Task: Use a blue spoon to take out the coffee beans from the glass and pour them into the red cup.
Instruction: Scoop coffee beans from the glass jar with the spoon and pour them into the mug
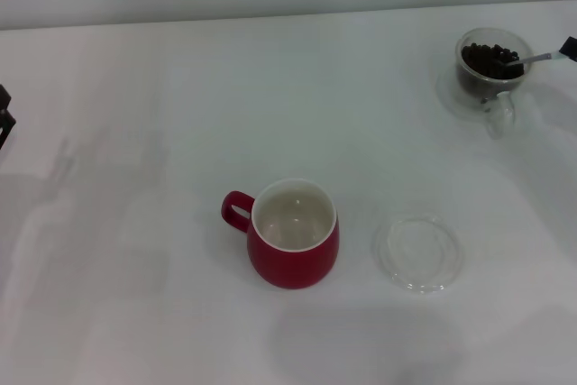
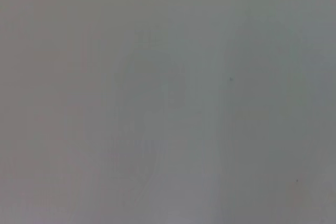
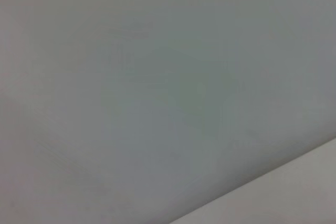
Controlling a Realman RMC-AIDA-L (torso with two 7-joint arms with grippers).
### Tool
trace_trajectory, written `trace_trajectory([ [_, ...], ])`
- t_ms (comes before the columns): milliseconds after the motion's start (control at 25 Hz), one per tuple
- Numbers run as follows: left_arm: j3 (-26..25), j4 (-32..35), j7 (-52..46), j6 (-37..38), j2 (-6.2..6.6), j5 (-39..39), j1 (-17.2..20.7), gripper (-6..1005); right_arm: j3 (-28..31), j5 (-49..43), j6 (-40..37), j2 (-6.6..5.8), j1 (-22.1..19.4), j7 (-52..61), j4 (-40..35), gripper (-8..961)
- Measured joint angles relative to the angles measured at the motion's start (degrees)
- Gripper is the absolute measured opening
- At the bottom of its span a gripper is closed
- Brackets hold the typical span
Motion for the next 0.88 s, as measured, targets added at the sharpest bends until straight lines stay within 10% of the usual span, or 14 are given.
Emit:
trace_trajectory([
  [880,0.0,0.0,0.0,0.6,0.00,-0.1,-0.1,774,0.6,1.5,-0.1,-0.45,-0.3,3.9,0.7,174],
])
